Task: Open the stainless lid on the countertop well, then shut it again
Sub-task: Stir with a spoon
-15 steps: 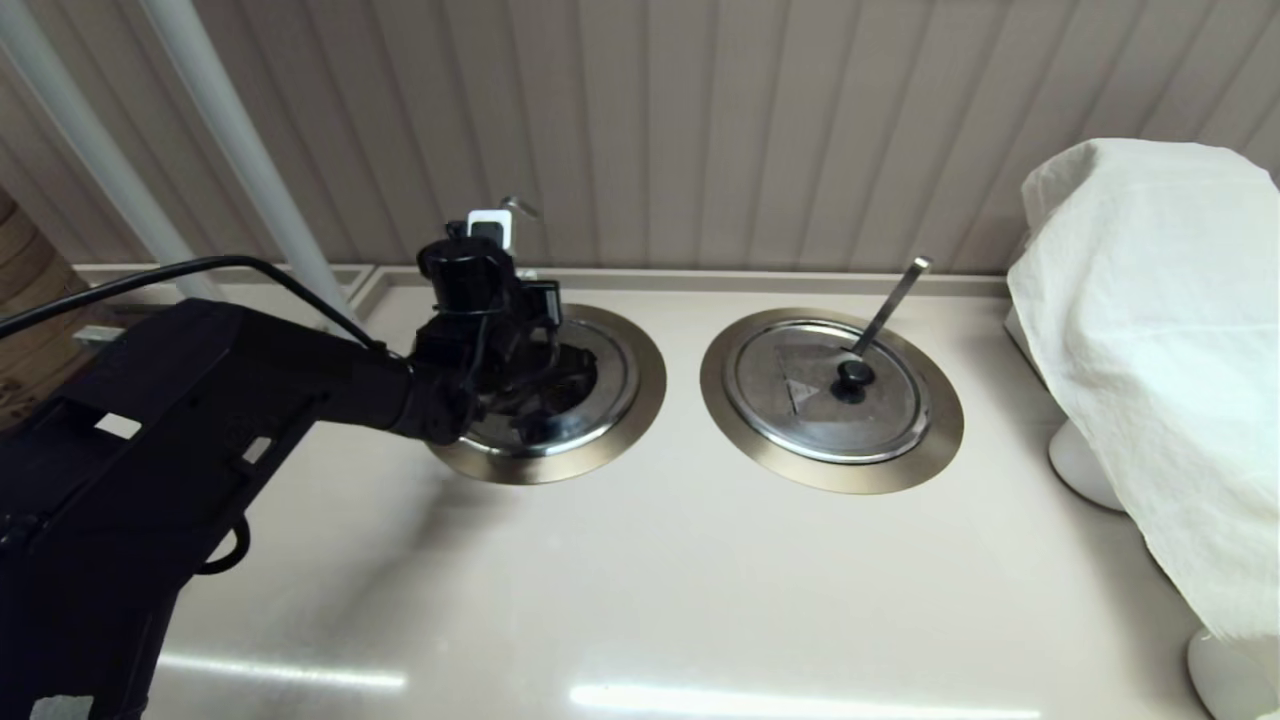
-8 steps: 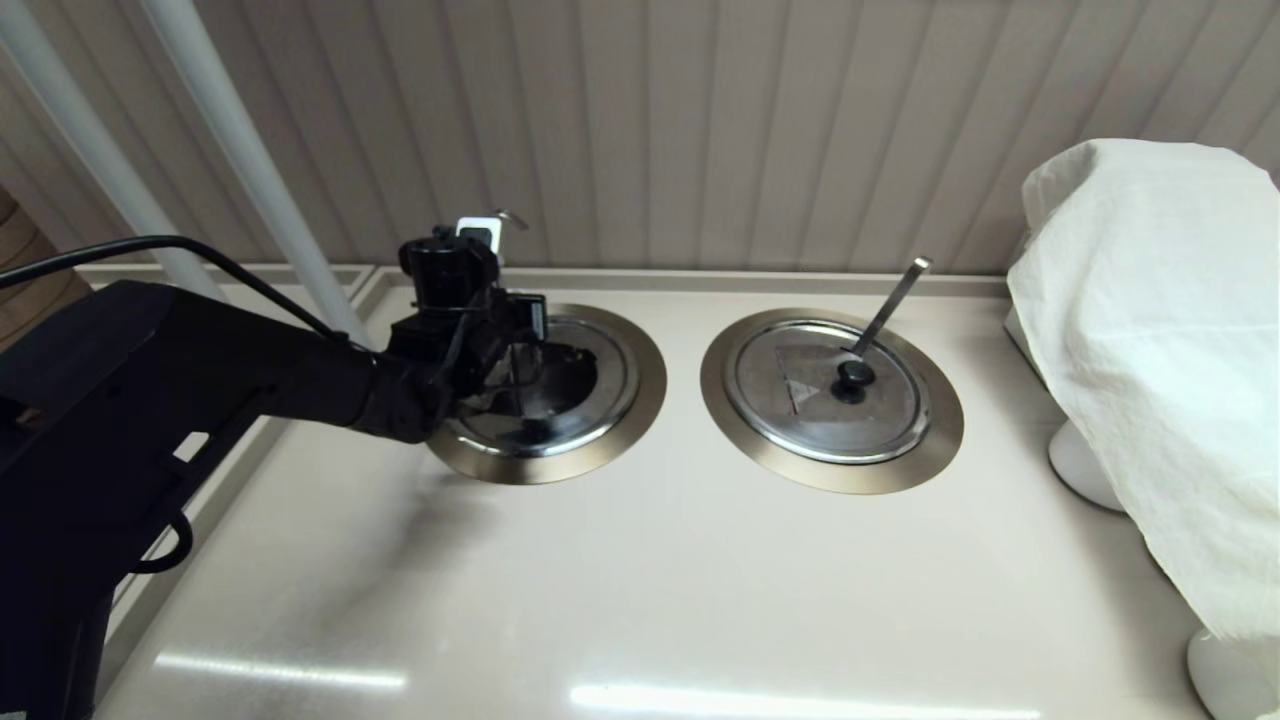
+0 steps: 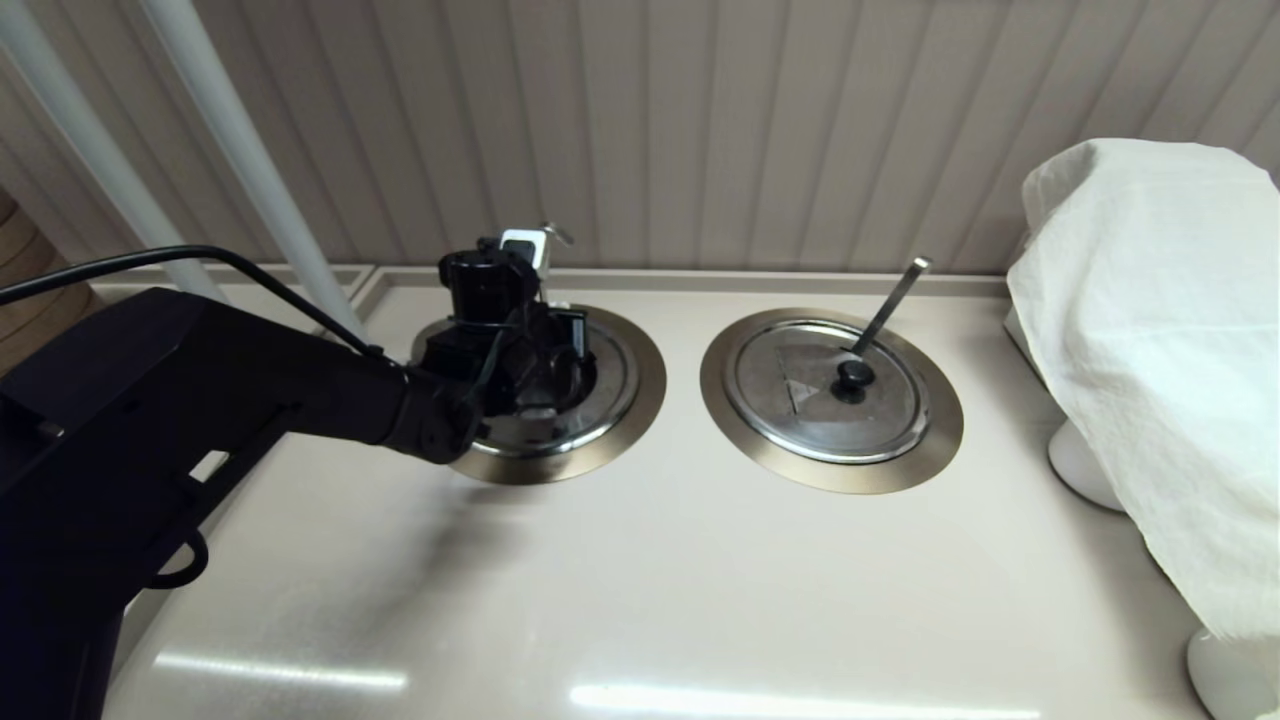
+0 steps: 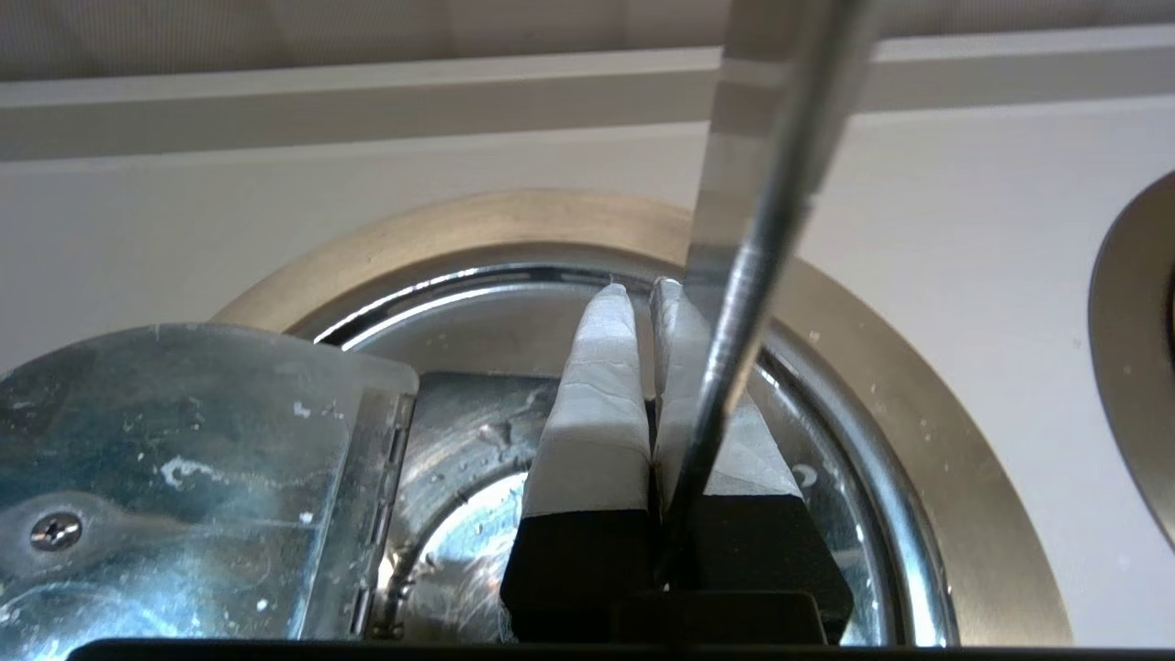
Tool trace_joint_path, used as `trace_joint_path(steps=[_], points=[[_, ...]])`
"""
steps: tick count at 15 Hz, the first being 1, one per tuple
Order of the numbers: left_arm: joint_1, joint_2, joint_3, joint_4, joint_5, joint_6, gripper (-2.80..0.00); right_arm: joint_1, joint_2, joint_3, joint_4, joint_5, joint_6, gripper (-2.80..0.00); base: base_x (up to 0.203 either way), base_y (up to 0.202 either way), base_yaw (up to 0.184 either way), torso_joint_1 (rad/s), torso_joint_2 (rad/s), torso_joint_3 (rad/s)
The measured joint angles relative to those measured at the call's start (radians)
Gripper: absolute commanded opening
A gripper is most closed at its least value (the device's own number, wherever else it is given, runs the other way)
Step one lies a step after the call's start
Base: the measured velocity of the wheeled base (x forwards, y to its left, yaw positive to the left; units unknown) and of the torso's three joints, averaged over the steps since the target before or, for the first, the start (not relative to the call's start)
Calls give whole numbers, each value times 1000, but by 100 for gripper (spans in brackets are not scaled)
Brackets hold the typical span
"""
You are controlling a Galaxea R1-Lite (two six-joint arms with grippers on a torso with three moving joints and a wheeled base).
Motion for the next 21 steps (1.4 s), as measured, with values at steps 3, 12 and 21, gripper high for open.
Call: trace_joint_path(steps=[3, 12, 21], points=[[1, 40, -47, -57, 22, -6, -280, 0, 0, 0, 0, 0, 0, 0, 0, 0, 0, 0, 0, 0], [87, 23, -2, 9, 26, 49, -280, 0, 0, 0, 0, 0, 0, 0, 0, 0, 0, 0, 0, 0], [20, -21, 63, -41, -17, 49, -280, 0, 0, 0, 0, 0, 0, 0, 0, 0, 0, 0, 0, 0]])
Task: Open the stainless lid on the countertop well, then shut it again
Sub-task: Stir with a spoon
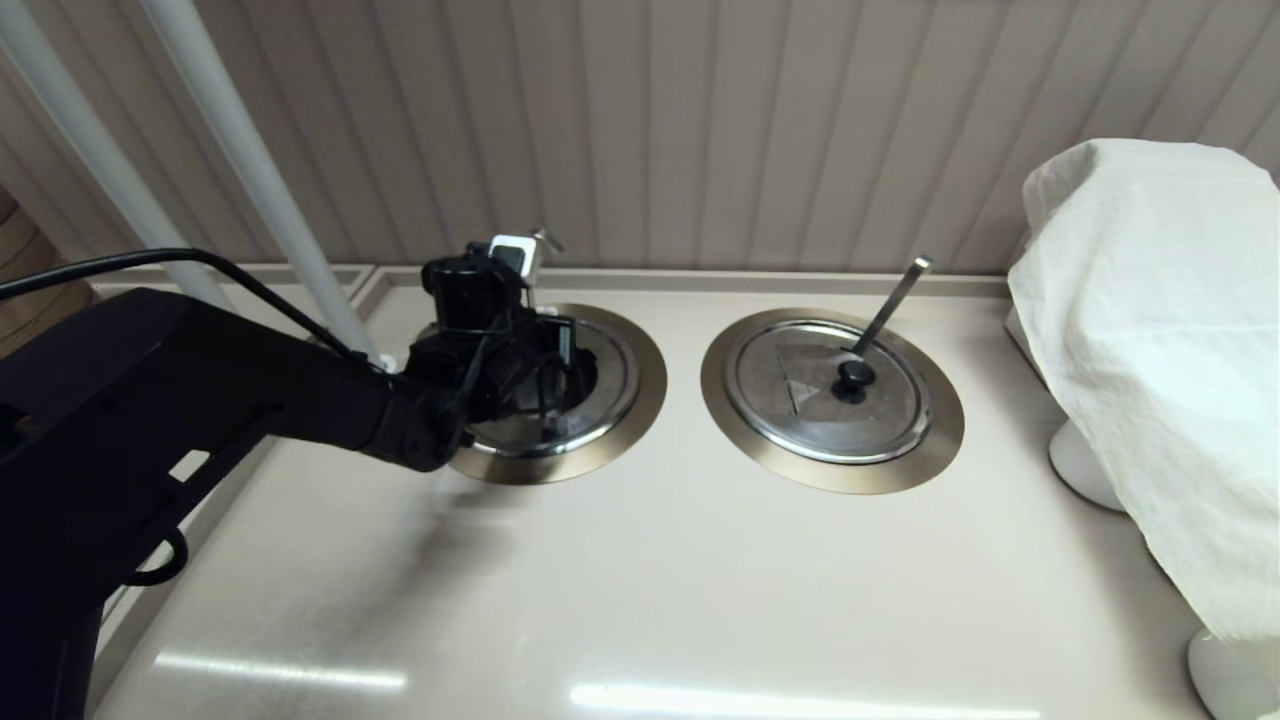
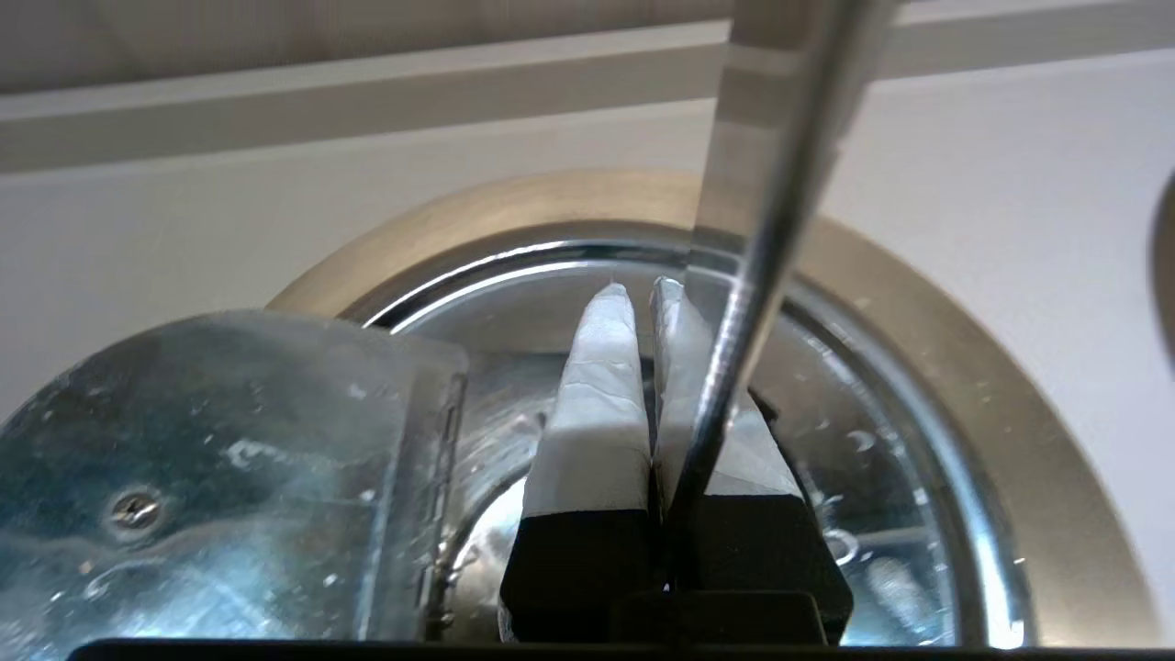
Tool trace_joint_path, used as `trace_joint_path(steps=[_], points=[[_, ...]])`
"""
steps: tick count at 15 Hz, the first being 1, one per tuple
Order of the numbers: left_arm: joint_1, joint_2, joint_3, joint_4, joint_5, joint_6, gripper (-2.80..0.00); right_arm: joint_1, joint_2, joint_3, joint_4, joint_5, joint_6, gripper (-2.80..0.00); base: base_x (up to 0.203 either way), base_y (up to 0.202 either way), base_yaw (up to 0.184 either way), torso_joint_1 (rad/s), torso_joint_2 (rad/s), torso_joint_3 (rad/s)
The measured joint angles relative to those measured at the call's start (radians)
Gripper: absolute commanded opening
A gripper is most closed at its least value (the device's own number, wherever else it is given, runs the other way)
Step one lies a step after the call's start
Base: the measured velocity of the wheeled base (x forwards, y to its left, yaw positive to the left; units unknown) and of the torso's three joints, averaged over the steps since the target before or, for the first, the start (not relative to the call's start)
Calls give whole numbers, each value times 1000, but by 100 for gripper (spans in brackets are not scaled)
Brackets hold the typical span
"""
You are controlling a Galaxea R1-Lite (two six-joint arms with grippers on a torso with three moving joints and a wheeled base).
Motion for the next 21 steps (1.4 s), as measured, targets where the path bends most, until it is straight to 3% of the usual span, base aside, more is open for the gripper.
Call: trace_joint_path(steps=[7, 13, 17, 21], points=[[-25, 62, -71, -78, 16, 3, -280, 0, 0, 0, 0, 0, 0, 0, 0, 0, 0, 0, 0, 0], [20, 106, -155, -92, 43, 2, -280, 0, 0, 0, 0, 0, 0, 0, 0, 0, 0, 0, 0, 0], [89, 87, -142, -9, 35, 2, -280, 0, 0, 0, 0, 0, 0, 0, 0, 0, 0, 0, 0, 0], [96, 24, -58, 51, -13, 1, -280, 0, 0, 0, 0, 0, 0, 0, 0, 0, 0, 0, 0, 0]])
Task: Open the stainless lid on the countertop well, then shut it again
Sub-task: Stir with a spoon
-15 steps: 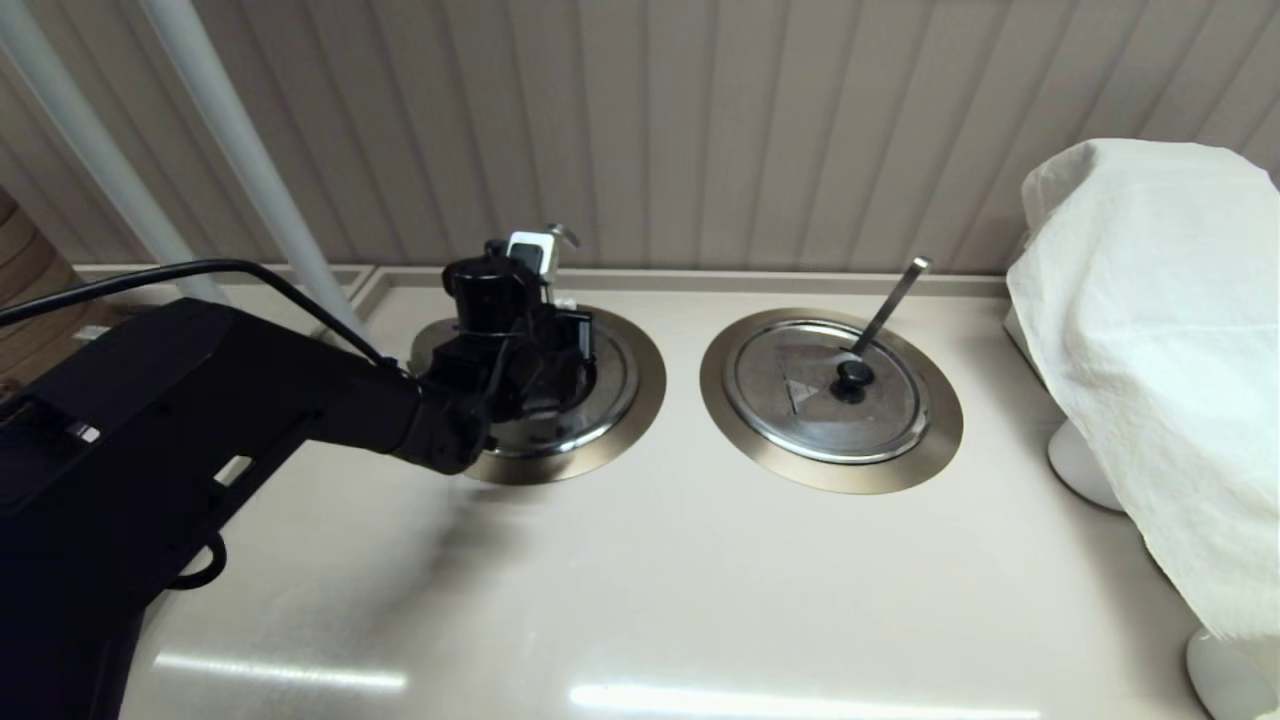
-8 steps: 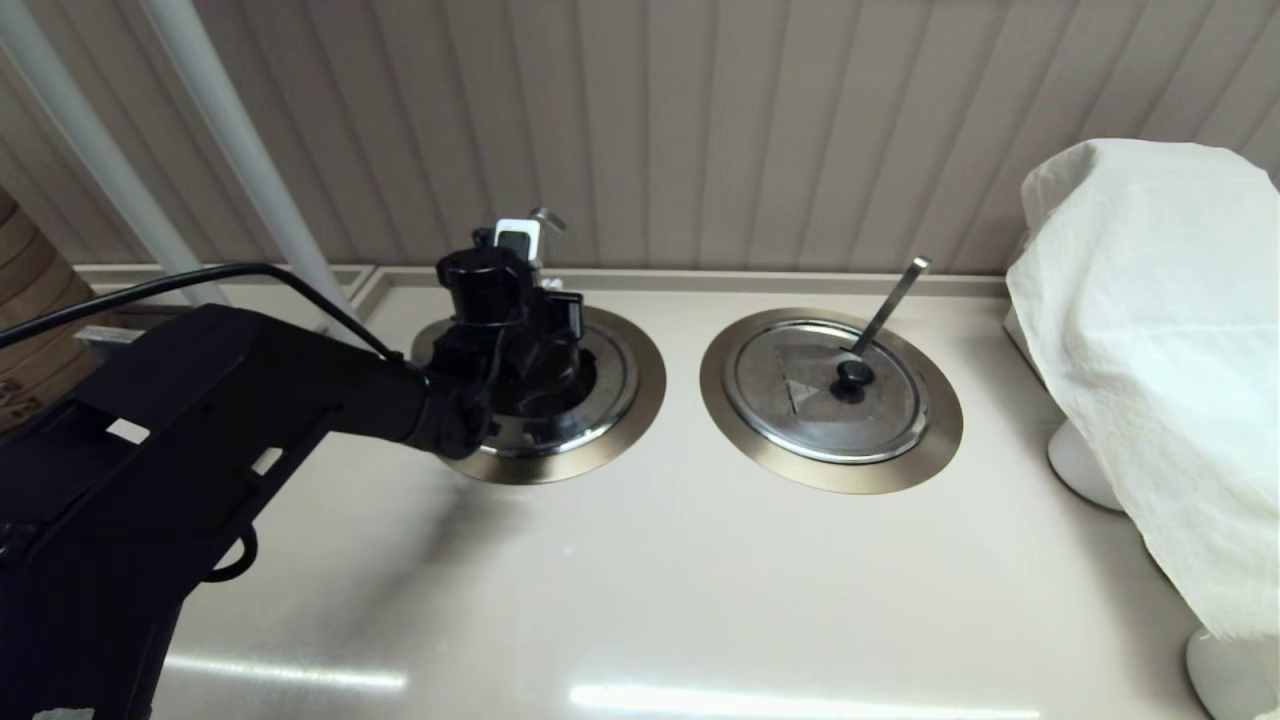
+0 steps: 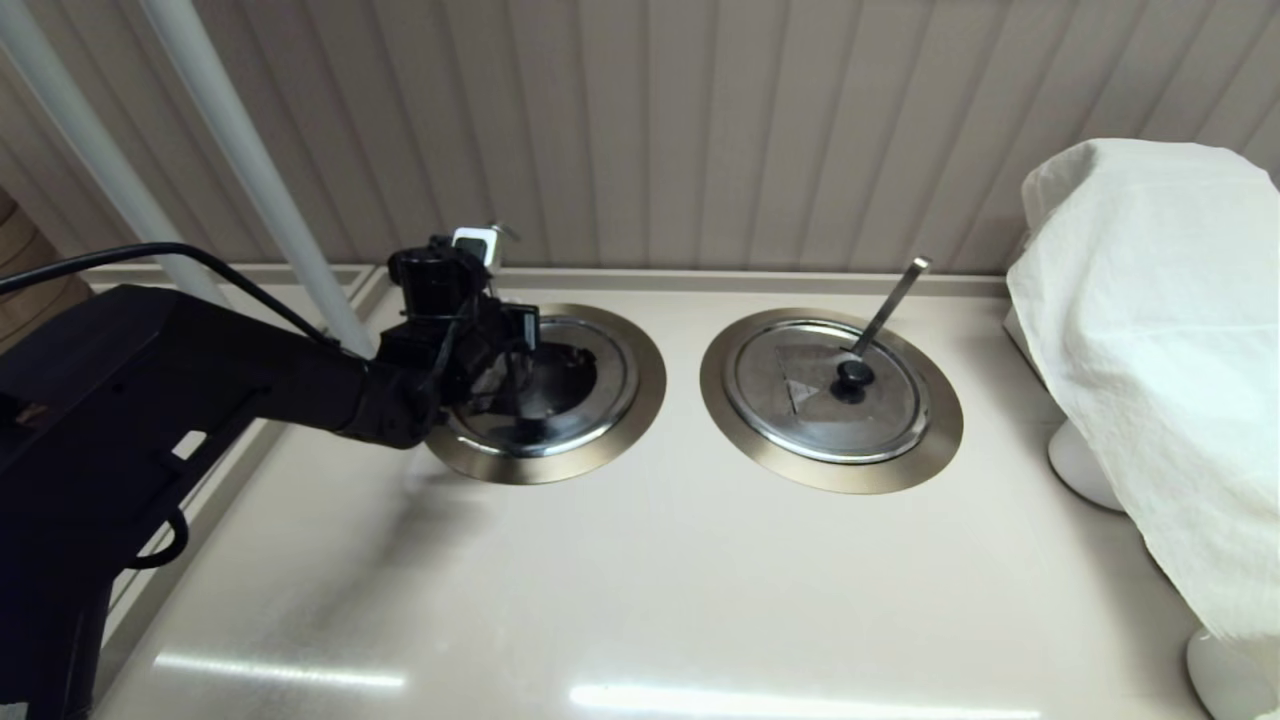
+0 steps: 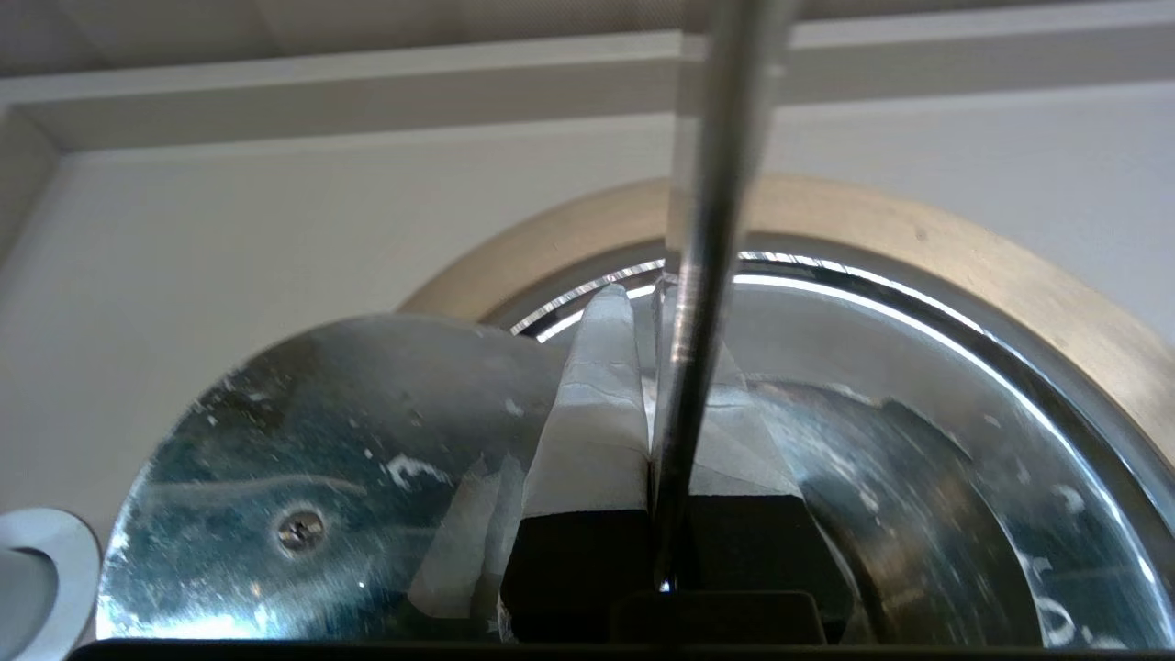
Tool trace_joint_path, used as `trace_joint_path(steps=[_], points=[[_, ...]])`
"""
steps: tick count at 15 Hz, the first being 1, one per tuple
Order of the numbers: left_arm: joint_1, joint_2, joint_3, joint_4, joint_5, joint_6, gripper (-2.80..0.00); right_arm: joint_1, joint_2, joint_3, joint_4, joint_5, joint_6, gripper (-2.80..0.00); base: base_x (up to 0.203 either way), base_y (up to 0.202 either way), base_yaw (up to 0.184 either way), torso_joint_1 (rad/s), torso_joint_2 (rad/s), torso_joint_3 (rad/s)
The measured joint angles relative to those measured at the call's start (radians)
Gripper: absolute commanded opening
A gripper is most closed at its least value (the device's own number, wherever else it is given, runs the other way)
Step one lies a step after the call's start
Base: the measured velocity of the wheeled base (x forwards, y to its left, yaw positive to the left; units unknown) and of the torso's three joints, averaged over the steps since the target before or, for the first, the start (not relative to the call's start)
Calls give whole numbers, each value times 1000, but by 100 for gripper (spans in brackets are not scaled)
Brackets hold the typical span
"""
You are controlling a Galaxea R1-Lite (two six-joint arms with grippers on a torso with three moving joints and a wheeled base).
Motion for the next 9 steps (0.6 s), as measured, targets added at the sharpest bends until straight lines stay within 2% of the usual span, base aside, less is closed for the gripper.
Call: trace_joint_path(steps=[2, 6, 9], points=[[-28, -25, 37, 26, -49, -2, -280, 0, 0, 0, 0, 0, 0, 0, 0, 0, 0, 0, 0, 0], [-76, -23, 49, 22, -49, -3, -280, 0, 0, 0, 0, 0, 0, 0, 0, 0, 0, 0, 0, 0], [-91, 0, 6, 20, -23, -7, -280, 0, 0, 0, 0, 0, 0, 0, 0, 0, 0, 0, 0, 0]])
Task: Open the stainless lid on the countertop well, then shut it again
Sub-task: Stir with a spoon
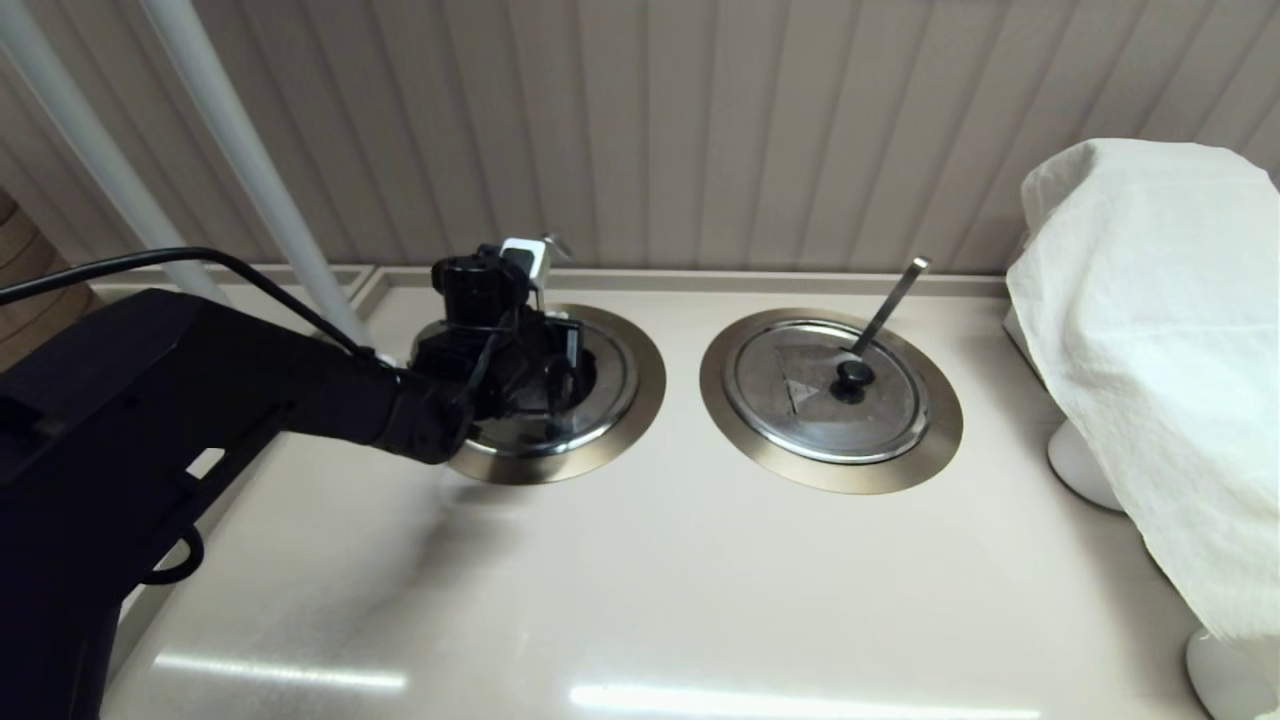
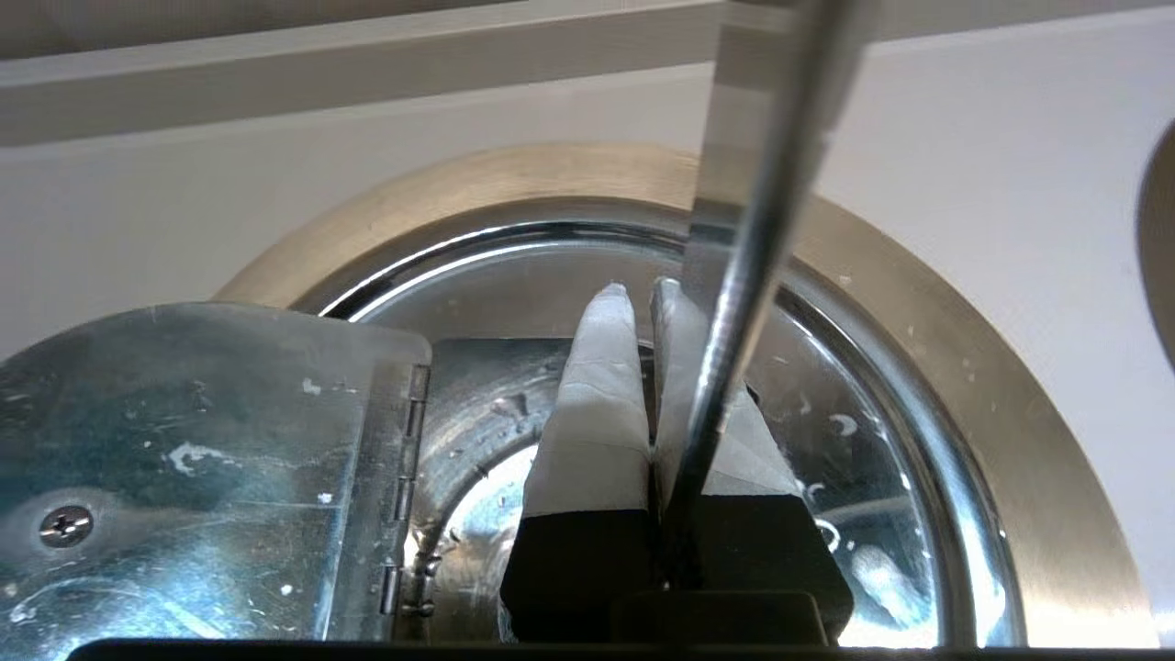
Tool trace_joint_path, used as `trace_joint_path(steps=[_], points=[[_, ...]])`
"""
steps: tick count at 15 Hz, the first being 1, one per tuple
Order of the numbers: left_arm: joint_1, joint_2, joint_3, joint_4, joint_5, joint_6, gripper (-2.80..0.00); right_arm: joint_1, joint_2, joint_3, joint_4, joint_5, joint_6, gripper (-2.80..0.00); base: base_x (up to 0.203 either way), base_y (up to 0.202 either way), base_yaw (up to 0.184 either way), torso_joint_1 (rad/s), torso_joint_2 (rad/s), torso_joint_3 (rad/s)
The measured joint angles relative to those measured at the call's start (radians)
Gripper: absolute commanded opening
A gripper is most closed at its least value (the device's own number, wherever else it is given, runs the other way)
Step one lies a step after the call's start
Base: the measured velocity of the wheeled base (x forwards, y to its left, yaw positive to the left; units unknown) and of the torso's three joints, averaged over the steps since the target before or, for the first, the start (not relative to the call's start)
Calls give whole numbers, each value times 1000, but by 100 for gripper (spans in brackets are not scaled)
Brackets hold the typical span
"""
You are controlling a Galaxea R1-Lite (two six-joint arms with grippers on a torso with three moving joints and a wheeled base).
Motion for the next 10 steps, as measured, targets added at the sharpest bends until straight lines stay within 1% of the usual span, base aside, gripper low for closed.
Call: trace_joint_path(steps=[3, 7, 10], points=[[-21, 37, -52, -2, 61, -2, -280, 0, 0, 0, 0, 0, 0, 0, 0, 0, 0, 0, 0, 0], [-24, 58, -73, -2, 80, -2, -280, 0, 0, 0, 0, 0, 0, 0, 0, 0, 0, 0, 0, 0], [-24, 77, -94, -2, 107, 1, -280, 0, 0, 0, 0, 0, 0, 0, 0, 0, 0, 0, 0, 0]])
